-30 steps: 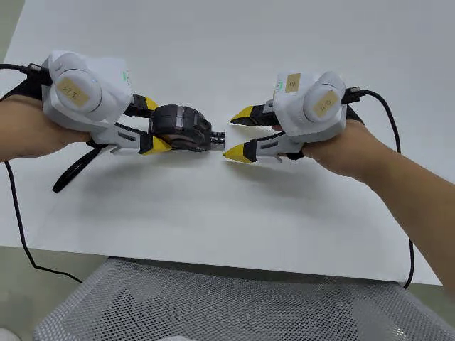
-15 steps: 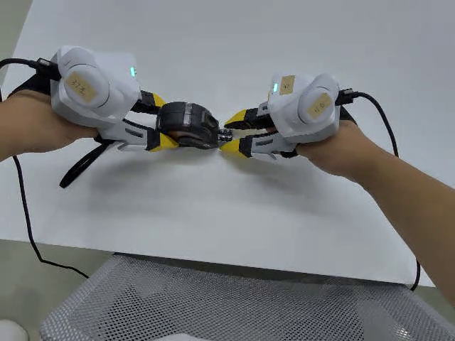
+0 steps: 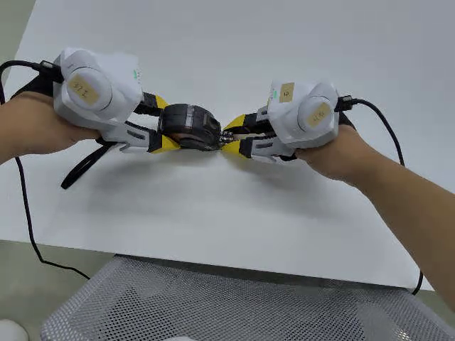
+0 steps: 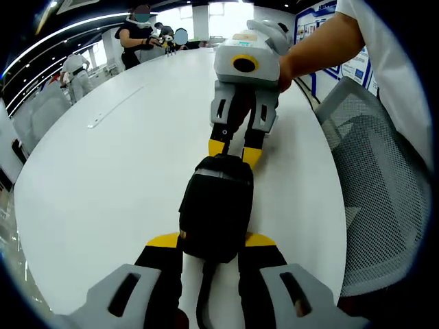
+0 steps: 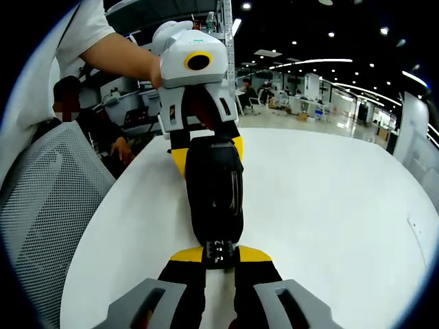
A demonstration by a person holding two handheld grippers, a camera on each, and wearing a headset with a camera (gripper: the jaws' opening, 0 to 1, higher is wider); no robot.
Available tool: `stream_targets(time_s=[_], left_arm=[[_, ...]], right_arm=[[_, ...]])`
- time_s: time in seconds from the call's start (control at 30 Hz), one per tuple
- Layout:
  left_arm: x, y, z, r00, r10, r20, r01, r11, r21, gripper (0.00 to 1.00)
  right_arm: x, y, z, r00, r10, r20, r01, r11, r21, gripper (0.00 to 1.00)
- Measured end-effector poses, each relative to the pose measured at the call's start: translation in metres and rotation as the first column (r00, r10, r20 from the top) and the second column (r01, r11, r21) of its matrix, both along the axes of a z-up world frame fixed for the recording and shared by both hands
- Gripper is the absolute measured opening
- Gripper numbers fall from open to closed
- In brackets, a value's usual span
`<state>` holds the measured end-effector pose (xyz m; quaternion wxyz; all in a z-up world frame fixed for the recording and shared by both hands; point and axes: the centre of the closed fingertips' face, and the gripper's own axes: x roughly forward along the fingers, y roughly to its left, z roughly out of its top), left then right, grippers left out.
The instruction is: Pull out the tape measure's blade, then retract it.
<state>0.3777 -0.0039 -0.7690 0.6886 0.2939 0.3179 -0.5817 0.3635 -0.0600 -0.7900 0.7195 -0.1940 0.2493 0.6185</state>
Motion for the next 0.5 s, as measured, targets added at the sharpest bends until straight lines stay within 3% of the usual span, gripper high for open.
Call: stream_targets(time_s=[0.2, 0.5], left_arm=[[0.0, 0.0002, -0.0005, 1.0, -0.009, 0.0, 0.009, 1.0, 0.005, 0.25], [0.0, 0.0009, -0.0006, 1.0, -0.028, 0.009, 0.028, 1.0, 0.014, 0.24]], right_arm=[[-0.0003, -0.0004, -0.0003, 1.0, 0.002, 0.021, -0.002, 1.0, -0.005, 0.11], [-0.0015, -0.0008, 0.0009, 1.0, -0.004, 0.014, 0.004, 1.0, 0.0, 0.1]])
